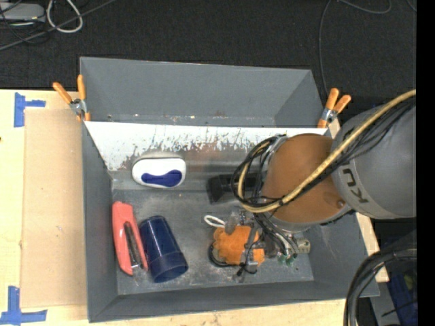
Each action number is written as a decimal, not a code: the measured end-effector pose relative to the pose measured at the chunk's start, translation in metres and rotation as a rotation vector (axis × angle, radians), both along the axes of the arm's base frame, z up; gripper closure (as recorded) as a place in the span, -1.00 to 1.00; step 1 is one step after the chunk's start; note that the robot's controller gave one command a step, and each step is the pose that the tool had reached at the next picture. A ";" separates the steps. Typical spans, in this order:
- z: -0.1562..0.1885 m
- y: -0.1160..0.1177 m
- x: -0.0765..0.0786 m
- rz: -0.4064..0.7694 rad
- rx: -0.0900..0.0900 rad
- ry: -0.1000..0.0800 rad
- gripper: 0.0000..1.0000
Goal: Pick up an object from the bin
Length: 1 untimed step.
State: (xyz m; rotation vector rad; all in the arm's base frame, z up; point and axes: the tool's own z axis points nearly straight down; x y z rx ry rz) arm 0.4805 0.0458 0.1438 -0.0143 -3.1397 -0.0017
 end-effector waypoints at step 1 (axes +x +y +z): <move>0.000 0.000 0.000 0.000 0.000 0.000 -1.00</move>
Offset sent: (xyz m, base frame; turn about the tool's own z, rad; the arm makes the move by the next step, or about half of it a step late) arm 0.0073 -0.0008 -0.0192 0.0175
